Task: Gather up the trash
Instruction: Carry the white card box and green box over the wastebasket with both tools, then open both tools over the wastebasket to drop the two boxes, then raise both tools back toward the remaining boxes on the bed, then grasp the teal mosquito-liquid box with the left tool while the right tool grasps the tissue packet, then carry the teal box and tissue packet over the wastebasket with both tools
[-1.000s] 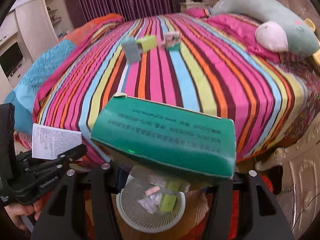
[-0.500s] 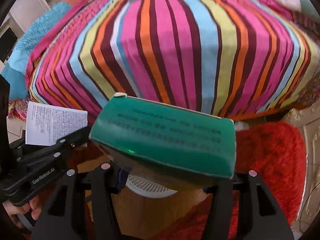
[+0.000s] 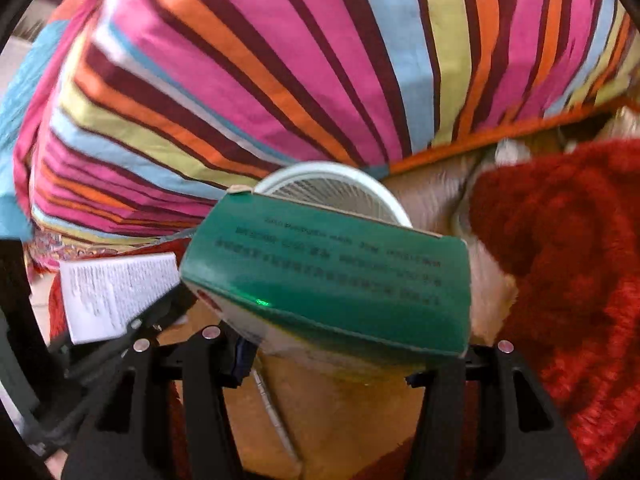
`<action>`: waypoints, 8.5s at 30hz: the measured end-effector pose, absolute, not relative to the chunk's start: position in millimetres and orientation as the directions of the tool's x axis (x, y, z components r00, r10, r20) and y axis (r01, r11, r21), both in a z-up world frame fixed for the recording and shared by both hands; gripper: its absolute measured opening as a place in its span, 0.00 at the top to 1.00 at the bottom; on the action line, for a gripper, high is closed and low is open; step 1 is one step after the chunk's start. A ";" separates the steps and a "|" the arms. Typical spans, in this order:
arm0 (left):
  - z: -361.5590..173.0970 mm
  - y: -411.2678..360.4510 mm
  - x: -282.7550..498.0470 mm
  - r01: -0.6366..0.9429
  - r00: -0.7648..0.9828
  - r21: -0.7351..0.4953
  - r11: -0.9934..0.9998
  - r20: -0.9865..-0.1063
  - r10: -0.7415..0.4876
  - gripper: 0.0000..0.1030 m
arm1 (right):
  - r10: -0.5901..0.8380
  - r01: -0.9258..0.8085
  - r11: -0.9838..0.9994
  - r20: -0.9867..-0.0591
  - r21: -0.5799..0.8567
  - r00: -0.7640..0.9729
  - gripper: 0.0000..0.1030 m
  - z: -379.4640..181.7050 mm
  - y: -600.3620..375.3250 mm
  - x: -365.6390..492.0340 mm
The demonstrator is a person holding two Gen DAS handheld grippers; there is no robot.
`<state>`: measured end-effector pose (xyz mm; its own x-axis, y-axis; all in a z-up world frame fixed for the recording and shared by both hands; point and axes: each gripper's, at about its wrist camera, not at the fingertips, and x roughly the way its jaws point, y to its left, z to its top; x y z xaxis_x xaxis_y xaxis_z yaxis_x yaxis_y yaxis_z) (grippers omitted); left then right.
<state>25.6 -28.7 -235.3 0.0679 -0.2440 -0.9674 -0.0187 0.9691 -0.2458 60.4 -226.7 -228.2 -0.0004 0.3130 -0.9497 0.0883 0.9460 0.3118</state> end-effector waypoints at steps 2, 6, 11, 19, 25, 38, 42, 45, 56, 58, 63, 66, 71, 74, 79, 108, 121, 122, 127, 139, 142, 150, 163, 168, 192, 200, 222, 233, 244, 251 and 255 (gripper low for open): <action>-252.5 -30.3 28.8 -0.042 0.014 -0.248 0.968 -0.969 -0.247 0.67 | 0.319 0.112 0.943 -0.947 0.313 -0.041 0.49 -241.9 -222.5 67.2; -278.8 -34.3 31.5 -0.067 -0.058 -0.240 0.968 -0.968 -0.244 0.67 | 0.306 0.146 0.946 -0.946 0.289 -0.112 0.49 -270.6 -216.8 72.7; -313.2 -36.9 33.7 -0.104 -0.155 -0.236 0.966 -0.956 -0.250 0.67 | 0.263 0.155 0.960 -0.945 0.235 -0.195 0.49 -306.0 -206.6 76.5; -349.4 -39.3 33.3 -0.149 -0.248 -0.214 0.965 -0.937 -0.246 0.63 | 0.217 0.125 0.974 -0.933 0.189 -0.286 0.49 -344.5 -191.4 74.9; -368.7 -37.5 29.1 -0.171 -0.321 -0.158 0.972 -0.924 -0.207 0.15 | 0.230 0.129 0.972 -0.918 0.198 -0.324 0.18 -361.0 -187.0 71.0; -357.5 -27.5 28.4 -0.199 -0.274 -0.174 0.964 -0.935 -0.226 0.11 | 0.243 0.193 0.962 -0.922 0.191 -0.300 0.07 -370.1 -209.1 70.9; -346.1 -25.1 27.5 -0.210 -0.238 -0.176 0.962 -0.945 -0.225 0.11 | 0.265 0.204 0.955 -0.927 0.215 -0.267 0.07 -355.0 -211.2 69.7; -337.9 -20.9 27.3 -0.232 -0.208 -0.180 0.956 -0.951 -0.229 0.11 | 0.276 0.214 0.950 -0.932 0.228 -0.233 0.07 -348.8 -213.3 71.2; -326.1 -7.6 15.3 -0.328 -0.200 -0.260 0.908 -0.920 -0.336 0.11 | 0.252 0.193 0.956 -0.955 0.221 -0.154 0.07 -323.1 -211.6 70.4; -319.2 -9.4 14.9 -0.318 -0.186 -0.280 0.906 -0.918 -0.349 0.11 | 0.246 0.201 0.955 -0.962 0.220 -0.120 0.07 -316.6 -214.2 72.3; -280.2 -14.5 17.3 -0.235 -0.084 -0.287 0.929 -0.946 -0.313 0.11 | 0.241 0.196 0.951 -0.970 0.237 0.004 0.07 -283.9 -218.2 69.0; -242.6 -15.9 19.5 -0.149 0.037 -0.264 0.953 -0.964 -0.262 0.11 | 0.254 0.148 0.952 -0.961 0.269 0.110 0.07 -253.8 -221.8 65.7; -183.0 -15.2 18.3 -0.039 0.229 -0.197 0.980 -0.956 -0.183 0.11 | 0.207 0.043 0.973 -0.935 0.229 0.288 0.07 -201.7 -218.2 59.0; -151.8 -10.3 19.2 -0.041 0.313 -0.175 0.984 -0.937 -0.154 0.11 | 0.172 0.030 0.980 -0.910 0.198 0.378 0.07 -173.5 -219.6 58.2; -101.0 4.1 30.3 -0.091 0.454 -0.221 0.971 -0.877 -0.157 0.11 | 0.117 0.052 0.984 -0.840 0.170 0.529 0.07 -122.3 -229.3 64.3; -24.6 14.3 246.6 -0.218 0.623 -0.284 0.934 -0.777 -0.091 0.10 | 0.039 0.050 0.992 -0.641 0.120 0.767 0.07 -3.2 -240.1 228.1; -57.9 4.0 335.7 -0.263 0.607 -0.293 0.919 -0.791 -0.078 0.10 | 0.048 0.004 0.997 -0.700 0.073 0.712 0.07 -24.5 -215.4 326.4; -60.3 4.1 339.8 -0.266 0.607 -0.291 0.919 -0.791 -0.074 0.10 | 0.045 0.005 0.998 -0.700 0.068 0.712 0.07 -25.1 -214.7 328.7; -71.8 7.0 363.0 -0.288 0.608 -0.294 0.911 -0.791 -0.063 0.10 | 0.026 0.005 0.999 -0.725 0.040 0.688 0.07 -38.0 -205.7 358.1; -82.7 2.6 384.8 -0.286 0.615 -0.302 0.909 -0.786 -0.067 0.10 | 0.055 0.021 0.996 -0.776 0.087 0.628 0.07 -63.3 -200.4 405.1; -89.6 6.2 390.7 -0.320 0.593 -0.335 0.886 -0.800 -0.088 0.10 | 0.052 0.017 0.997 -0.781 0.080 0.622 0.07 -67.8 -200.8 409.1; -92.7 17.8 394.7 -0.316 0.594 -0.377 0.871 -0.794 -0.128 0.53 | 0.074 0.025 0.993 -0.793 0.113 0.605 0.25 -78.4 -203.5 416.8; -72.1 31.2 369.4 -0.260 0.622 -0.371 0.892 -0.771 -0.139 0.53 | 0.112 -0.007 0.990 -0.774 0.137 0.624 0.53 -64.8 -208.5 395.5; -51.1 30.4 346.4 -0.233 0.639 -0.340 0.911 -0.759 -0.120 0.53 | 0.112 -0.012 0.991 -0.769 0.134 0.630 0.53 -52.4 -209.9 376.2; 36.8 30.4 208.4 -0.126 0.707 -0.164 0.978 -0.707 -0.027 0.53 | 0.165 -0.065 0.983 -0.673 0.171 0.721 0.53 15.9 -238.5 240.4; 45.5 33.7 168.9 -0.103 0.713 -0.137 0.985 -0.701 -0.023 0.53 | 0.192 -0.098 0.979 -0.650 0.178 0.735 0.53 24.2 -243.8 198.7; 16.8 16.3 63.0 0.032 0.686 -0.136 0.990 -0.718 -0.120 0.53 | 0.265 -0.187 0.964 -0.649 0.188 0.713 0.53 10.9 -247.2 101.7; -53.2 1.9 16.6 0.060 0.565 -0.150 0.987 -0.810 -0.157 0.53 | 0.287 -0.199 0.957 -0.764 0.209 0.579 0.53 -43.0 -238.4 62.4; -106.8 -14.7 -7.1 0.092 0.443 -0.151 0.984 -0.879 -0.177 0.53 | 0.288 -0.200 0.954 -0.862 0.222 0.417 0.53 -97.2 -225.6 38.6; -160.3 -19.6 -2.8 0.059 0.275 -0.202 0.978 -0.938 -0.211 0.53 | 0.327 -0.107 0.944 -0.923 0.311 0.201 0.53 -155.0 -224.9 45.9; -192.6 -18.4 3.7 0.009 0.177 -0.230 0.973 -0.957 -0.228 0.53 | 0.334 -0.036 0.943 -0.939 0.332 0.077 0.53 -191.0 -222.7 47.8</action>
